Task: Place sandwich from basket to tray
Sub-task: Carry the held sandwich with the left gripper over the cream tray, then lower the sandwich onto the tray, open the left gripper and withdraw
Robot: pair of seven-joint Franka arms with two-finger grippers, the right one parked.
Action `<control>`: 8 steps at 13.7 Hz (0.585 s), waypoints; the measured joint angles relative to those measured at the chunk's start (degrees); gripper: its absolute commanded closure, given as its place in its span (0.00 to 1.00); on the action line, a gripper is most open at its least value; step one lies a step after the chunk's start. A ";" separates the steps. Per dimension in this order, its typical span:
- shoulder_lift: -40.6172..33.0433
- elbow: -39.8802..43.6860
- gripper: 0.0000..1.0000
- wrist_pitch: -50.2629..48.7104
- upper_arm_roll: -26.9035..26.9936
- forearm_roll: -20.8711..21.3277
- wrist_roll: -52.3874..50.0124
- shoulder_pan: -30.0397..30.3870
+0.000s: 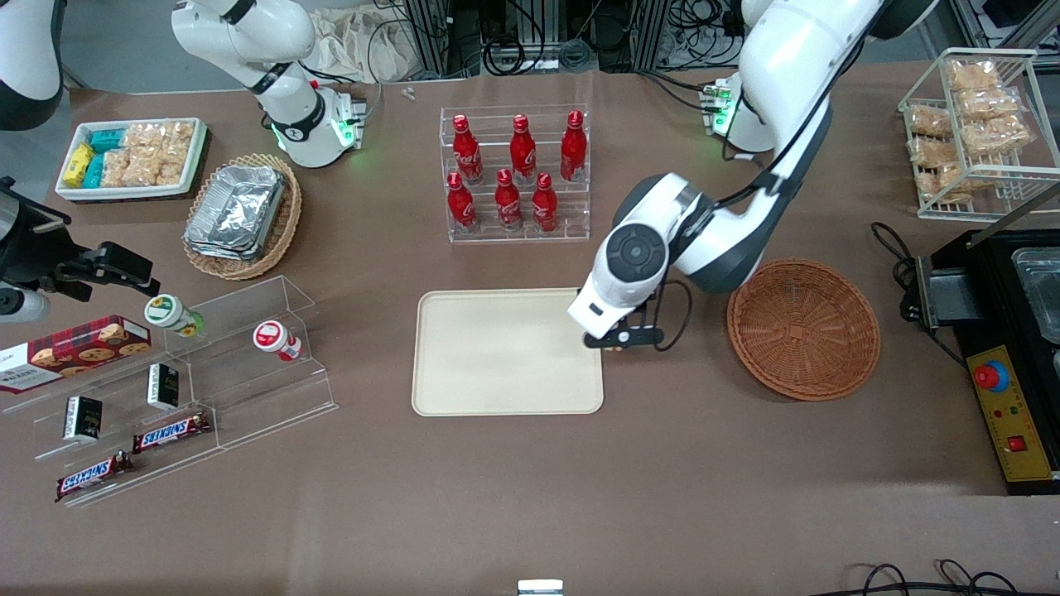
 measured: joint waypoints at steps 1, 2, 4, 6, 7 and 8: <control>2.35 1.45 1.00 0.33 0.01 1.19 0.21 -0.67; 4.28 2.88 0.95 0.43 0.01 2.53 0.21 -1.38; 7.07 5.50 0.76 0.45 0.02 3.99 0.21 -2.24; 8.47 7.17 0.00 1.51 0.02 4.13 0.21 -2.46; 8.68 7.41 0.00 2.58 0.02 4.16 0.21 -2.46; 8.77 7.50 0.00 3.46 0.02 4.19 0.21 -2.47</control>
